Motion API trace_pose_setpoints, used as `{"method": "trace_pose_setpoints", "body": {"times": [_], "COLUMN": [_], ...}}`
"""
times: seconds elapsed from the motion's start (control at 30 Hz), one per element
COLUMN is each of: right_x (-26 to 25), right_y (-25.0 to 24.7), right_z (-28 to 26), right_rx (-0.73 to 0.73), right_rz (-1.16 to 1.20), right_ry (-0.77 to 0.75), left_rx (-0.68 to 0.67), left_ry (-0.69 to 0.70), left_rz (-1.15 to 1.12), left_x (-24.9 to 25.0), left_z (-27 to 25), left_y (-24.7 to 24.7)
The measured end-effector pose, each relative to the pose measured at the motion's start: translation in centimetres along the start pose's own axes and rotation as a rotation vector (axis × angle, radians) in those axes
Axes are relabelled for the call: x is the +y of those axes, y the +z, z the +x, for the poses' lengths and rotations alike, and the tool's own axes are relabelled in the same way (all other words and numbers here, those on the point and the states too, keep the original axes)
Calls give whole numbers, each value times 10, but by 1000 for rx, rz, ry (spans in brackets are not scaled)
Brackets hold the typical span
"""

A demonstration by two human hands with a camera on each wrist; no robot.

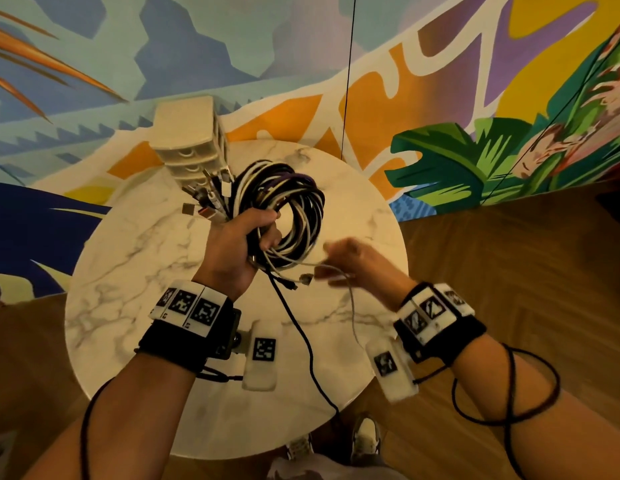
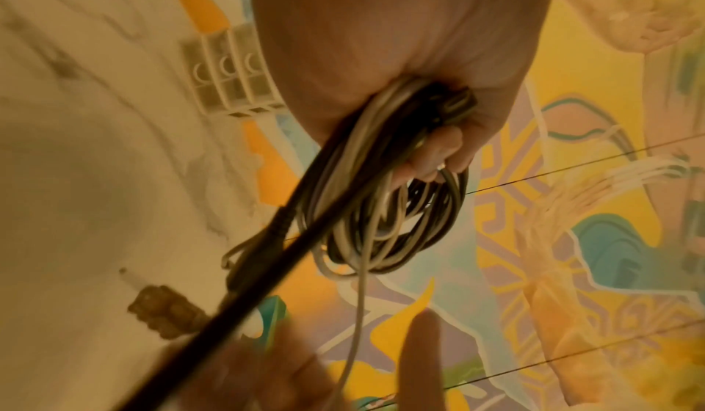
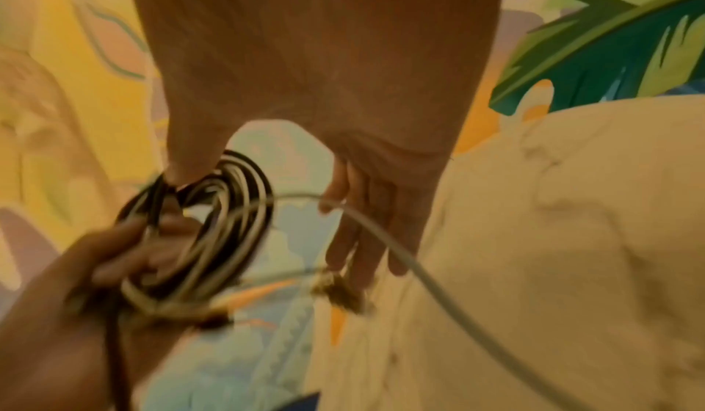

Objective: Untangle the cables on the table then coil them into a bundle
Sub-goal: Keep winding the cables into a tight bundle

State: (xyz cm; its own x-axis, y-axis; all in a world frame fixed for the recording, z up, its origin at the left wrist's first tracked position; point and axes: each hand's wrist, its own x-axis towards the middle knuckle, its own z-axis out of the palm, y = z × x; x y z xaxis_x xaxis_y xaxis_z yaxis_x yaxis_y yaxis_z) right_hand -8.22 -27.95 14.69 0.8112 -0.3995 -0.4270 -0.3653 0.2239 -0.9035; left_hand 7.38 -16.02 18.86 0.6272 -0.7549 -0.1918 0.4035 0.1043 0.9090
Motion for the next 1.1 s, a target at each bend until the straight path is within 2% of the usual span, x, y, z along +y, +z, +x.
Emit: {"method": "trace_pose_setpoints", "body": {"times": [0.1,0.17,0.27,0.33,0.4,0.5,0.6,0.67,0.77,0.83,0.93,1.03,1.1], "right_x": [28,44,58,56,53,50,43,30,-1,-19,-41,-56,-63], "right_y": [27,48,68,71,63,42,12,-7,-18,-23,-34,-41,-43], "right_z": [-13,-15,-9,-3,8,28,41,43,34,31,27,25,20], "right_rx": [-314,-504,-620,-578,-482,-341,-198,-160,-152,-132,46,31,9], "right_rz": [-226,-215,-193,-306,-424,-392,-323,-279,-462,-640,-679,-764,-794], "right_ry": [150,187,229,229,296,366,315,255,232,230,189,87,28], "left_rx": [55,54,17,-25,-76,-176,-282,-333,-414,-446,-432,-343,-346], "left_ry": [92,131,123,102,79,34,7,-21,-61,-61,-51,27,132], "left_rz": [13,19,-21,-82,-129,-153,-118,-73,-42,65,365,652,739], "left_x": [8,10,13,17,21,26,28,26,20,18,20,16,10], "left_z": [4,3,0,-4,-9,-19,-25,-26,-27,-29,-34,-35,-37], "left_y": [7,14,21,23,23,22,19,15,11,11,15,20,22]}}
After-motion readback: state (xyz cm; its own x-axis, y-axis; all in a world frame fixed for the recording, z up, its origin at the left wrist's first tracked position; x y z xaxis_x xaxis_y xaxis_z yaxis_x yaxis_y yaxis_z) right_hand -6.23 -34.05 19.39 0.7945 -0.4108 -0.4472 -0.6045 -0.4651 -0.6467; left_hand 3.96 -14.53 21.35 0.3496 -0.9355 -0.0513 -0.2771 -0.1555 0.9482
